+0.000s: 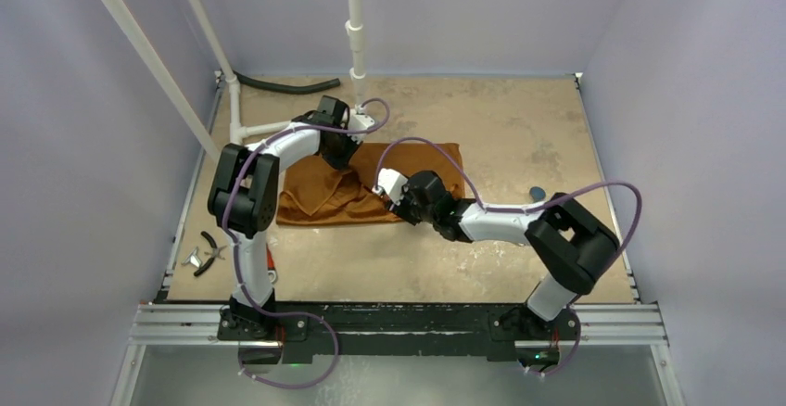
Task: Fold the napkin into a case and place the utensils inside
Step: Fold and flatten the napkin at the center of the board.
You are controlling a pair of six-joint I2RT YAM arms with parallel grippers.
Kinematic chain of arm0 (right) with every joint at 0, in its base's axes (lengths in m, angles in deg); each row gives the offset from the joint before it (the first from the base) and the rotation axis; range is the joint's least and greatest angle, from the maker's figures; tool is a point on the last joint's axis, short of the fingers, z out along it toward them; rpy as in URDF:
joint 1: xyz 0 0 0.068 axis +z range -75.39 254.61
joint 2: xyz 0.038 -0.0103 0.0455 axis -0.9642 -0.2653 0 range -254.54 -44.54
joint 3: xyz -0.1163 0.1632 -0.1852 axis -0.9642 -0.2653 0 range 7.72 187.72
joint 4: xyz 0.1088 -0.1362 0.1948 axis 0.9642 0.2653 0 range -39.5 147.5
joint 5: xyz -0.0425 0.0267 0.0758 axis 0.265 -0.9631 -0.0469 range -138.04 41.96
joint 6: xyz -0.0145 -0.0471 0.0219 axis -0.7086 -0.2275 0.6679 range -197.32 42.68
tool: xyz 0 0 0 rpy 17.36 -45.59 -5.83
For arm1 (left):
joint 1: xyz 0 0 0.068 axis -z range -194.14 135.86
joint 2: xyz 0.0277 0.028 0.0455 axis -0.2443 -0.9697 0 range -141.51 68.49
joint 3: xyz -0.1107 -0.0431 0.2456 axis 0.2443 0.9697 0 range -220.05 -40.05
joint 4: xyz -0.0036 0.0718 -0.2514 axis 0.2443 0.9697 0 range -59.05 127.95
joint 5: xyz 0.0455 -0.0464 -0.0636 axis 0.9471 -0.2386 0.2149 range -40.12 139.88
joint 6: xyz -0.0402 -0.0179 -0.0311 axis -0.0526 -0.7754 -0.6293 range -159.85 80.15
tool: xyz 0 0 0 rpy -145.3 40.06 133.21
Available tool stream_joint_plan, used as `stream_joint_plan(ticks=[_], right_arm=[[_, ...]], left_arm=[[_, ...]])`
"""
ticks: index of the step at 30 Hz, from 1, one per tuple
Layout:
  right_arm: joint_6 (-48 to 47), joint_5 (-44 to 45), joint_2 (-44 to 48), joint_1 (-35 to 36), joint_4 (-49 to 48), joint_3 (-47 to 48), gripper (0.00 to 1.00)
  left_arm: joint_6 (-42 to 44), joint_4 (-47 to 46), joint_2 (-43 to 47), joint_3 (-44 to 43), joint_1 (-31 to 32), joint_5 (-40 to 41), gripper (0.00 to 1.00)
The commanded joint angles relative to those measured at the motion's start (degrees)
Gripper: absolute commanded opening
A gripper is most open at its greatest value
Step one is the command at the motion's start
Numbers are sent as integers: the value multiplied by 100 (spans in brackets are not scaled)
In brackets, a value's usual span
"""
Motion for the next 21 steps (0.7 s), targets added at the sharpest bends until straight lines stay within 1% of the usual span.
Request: stream_joint_plan(ticks=[1, 4, 7, 10, 16, 21], right_arm=[[11, -744, 657, -187, 267, 107, 53], [30, -868, 866, -449, 355, 126, 57], [-176, -518, 678, -574, 581, 263, 55], [-438, -266, 610, -575, 702, 254, 55], [-771, -420, 486, -683, 978, 298, 57], [-875, -109, -13, -707, 771, 550, 52]], left_arm=[[272, -106, 329, 45, -21, 122, 0], [295, -104, 349, 22, -26, 126, 0], [290, -96, 325, -4, -20, 121, 0], [293, -94, 297, -17, -22, 188, 0], [328, -45, 329, -123, -51, 256, 0], [306, 115, 248, -346, -56, 174, 2]])
